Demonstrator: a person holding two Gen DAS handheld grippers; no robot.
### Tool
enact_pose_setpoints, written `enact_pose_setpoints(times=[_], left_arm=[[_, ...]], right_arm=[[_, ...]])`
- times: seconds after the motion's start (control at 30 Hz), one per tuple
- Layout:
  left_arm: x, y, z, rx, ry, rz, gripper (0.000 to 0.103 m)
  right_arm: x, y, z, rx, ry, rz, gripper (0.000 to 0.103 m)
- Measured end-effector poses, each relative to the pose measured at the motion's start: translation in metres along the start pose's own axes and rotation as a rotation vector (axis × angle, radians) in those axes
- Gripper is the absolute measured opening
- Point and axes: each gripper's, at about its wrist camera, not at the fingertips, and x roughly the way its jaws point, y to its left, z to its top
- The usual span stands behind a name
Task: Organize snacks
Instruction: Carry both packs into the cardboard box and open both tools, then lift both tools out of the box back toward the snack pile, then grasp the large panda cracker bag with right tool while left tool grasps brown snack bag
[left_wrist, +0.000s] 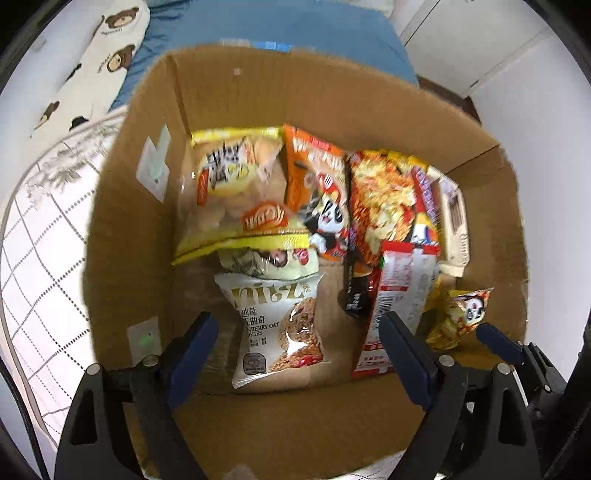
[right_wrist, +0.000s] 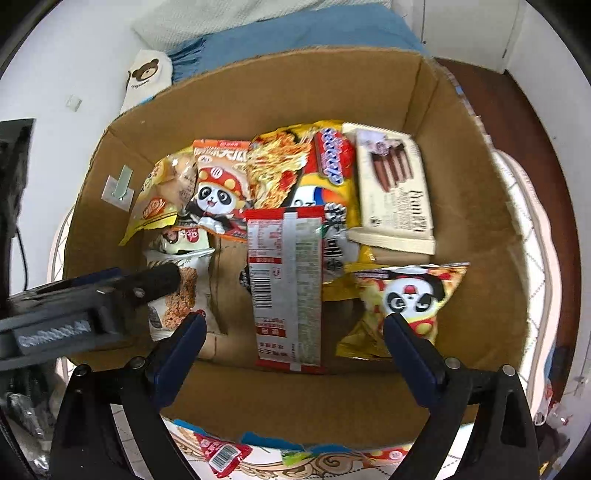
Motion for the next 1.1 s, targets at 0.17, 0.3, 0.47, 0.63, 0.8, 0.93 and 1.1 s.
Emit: enact_pose_setpoints(times=[0.17, 0.3, 0.47, 0.63, 0.8, 0.93, 1.1], left_arm=[[-0.018, -0.004, -0.004, 0.034, -0.075, 0.033, 0.089], [-0.035, -0.005, -0.015, 0.051, -0.126, 0.049, 0.089], [-0.061, -0.006, -0.042, 0.063, -0.216, 0.078, 0.089], [-0.096, -0.005, -0.075, 0.070, -0.316, 0.090, 0.089], [-0.128, -0.009, -0.105, 0.079, -0.393, 0.081, 0.089], [-0.152, -0.012, -0.125, 0.092, -0.456, 0.080, 0.089], [-0.176, -0.011, -0.147, 0.084, -0.509, 0.061, 0.089]], right_arm=[[-0.024, -0.010, -0.003, 0.018, -0.043, -0.038, 0.099], [-0.044, -0.011, -0.008, 0.010, -0.095, -0.075, 0.099], [-0.070, -0.008, -0.017, -0.003, -0.160, -0.071, 0.099], [-0.108, -0.001, -0.034, -0.041, -0.249, -0.071, 0.099], [-0.150, 0.007, -0.060, -0.086, -0.349, -0.083, 0.099], [-0.178, 0.010, -0.078, -0.094, -0.406, -0.079, 0.099], [-0.207, 0.014, -0.104, -0.089, -0.455, -0.057, 0.099]])
